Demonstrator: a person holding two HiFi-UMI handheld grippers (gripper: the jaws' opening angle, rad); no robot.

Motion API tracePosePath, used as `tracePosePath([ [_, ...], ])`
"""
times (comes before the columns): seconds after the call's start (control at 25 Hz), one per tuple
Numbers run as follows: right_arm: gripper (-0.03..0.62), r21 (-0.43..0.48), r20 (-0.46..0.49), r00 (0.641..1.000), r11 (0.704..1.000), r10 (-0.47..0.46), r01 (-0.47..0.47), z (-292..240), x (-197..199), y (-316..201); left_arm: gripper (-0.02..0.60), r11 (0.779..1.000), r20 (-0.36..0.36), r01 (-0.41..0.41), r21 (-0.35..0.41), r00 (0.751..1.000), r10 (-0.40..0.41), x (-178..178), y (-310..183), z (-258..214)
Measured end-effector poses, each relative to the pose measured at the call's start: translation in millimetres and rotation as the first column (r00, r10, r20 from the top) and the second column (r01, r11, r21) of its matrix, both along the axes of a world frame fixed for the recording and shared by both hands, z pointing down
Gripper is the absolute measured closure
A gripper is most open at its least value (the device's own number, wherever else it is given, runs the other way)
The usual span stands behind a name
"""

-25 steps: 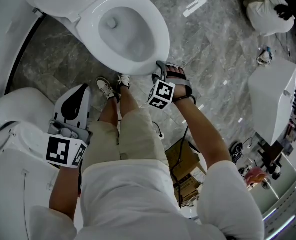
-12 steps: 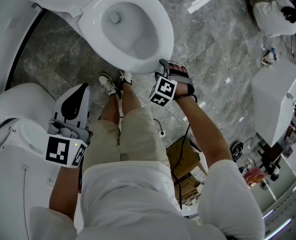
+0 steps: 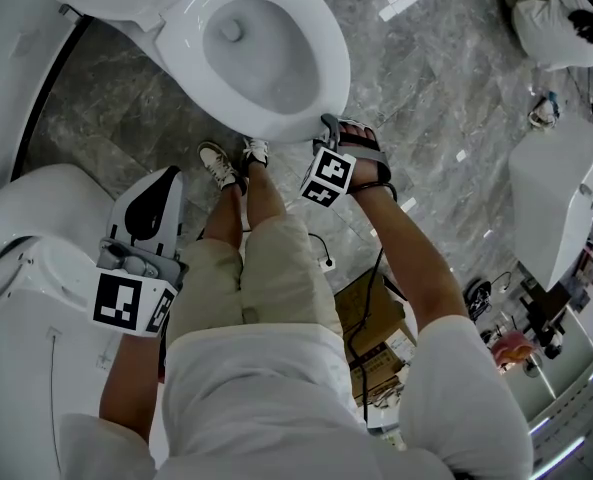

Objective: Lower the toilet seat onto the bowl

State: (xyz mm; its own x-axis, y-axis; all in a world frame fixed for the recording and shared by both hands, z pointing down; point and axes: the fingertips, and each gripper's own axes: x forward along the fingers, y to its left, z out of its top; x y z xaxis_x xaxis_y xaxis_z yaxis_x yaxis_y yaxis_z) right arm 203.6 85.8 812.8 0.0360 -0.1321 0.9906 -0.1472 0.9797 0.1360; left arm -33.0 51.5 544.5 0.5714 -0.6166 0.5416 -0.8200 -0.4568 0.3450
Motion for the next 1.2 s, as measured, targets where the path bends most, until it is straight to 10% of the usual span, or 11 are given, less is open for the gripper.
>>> tracePosePath([
  [1.2,0.382,-0.055,-0.025,1.000,0.998,-0.018,0.016,42,3,3,0.588,0.999,0.008,0.015,-0.048,1.000,-0.015,3,-6,25],
])
